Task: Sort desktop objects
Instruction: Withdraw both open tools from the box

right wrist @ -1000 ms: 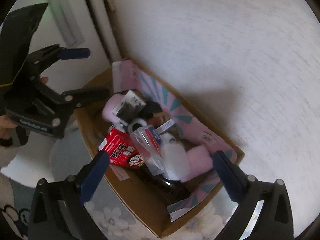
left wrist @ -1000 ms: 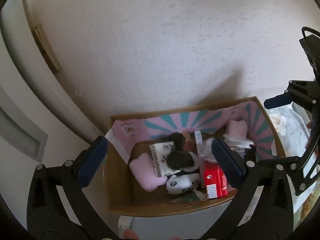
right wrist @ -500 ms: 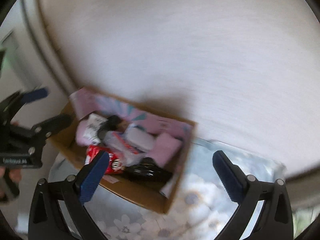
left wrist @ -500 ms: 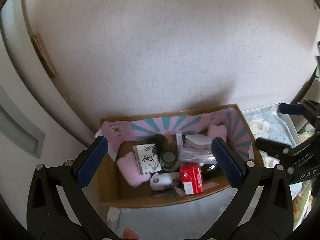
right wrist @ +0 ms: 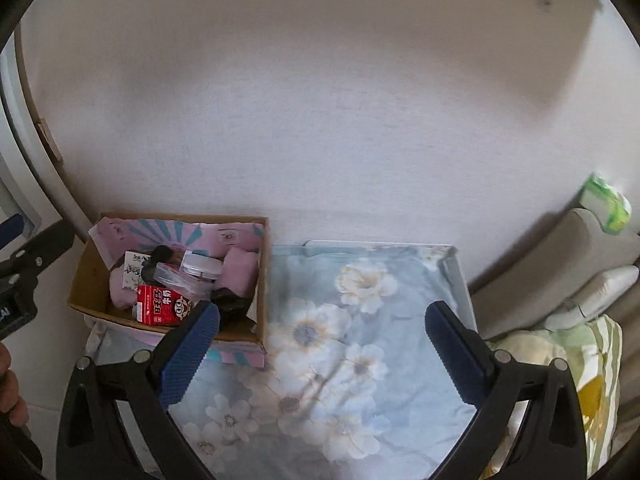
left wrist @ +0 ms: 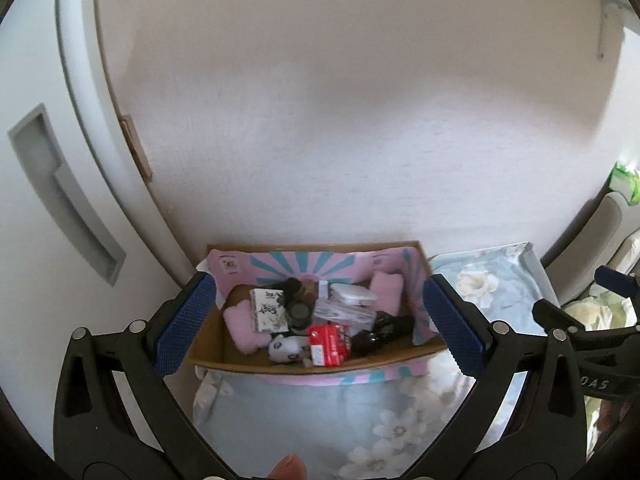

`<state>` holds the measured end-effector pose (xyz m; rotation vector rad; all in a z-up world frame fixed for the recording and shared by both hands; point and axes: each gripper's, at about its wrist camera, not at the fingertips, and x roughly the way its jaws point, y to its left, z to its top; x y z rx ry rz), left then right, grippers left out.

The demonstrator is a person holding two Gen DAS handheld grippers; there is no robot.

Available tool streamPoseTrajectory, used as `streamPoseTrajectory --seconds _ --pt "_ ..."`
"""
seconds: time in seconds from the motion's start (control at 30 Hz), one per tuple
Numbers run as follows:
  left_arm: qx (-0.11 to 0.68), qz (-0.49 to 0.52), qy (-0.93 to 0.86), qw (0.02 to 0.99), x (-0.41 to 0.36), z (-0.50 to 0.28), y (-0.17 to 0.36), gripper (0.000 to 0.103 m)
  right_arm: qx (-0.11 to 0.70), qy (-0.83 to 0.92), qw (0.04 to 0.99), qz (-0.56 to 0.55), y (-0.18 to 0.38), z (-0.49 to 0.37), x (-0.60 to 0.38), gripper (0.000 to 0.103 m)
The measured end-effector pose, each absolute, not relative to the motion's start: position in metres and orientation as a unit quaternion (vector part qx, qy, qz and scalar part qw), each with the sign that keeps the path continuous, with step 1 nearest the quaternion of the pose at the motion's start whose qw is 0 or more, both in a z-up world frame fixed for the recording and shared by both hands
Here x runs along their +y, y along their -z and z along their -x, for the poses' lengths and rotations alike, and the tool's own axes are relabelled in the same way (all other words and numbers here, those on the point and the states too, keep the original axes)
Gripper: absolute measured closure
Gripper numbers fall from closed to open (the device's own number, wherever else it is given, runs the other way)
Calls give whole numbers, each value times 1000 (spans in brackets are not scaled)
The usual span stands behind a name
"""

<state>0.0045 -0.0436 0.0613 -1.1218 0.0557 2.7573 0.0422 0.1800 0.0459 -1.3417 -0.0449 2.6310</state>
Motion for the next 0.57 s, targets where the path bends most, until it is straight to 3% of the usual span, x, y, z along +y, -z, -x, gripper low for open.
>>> streamPoseTrajectory --seconds 0.57 --pt "11 376 -923 77 -39 -36 -71 0 -8 -900 91 426 -63 -64 180 1"
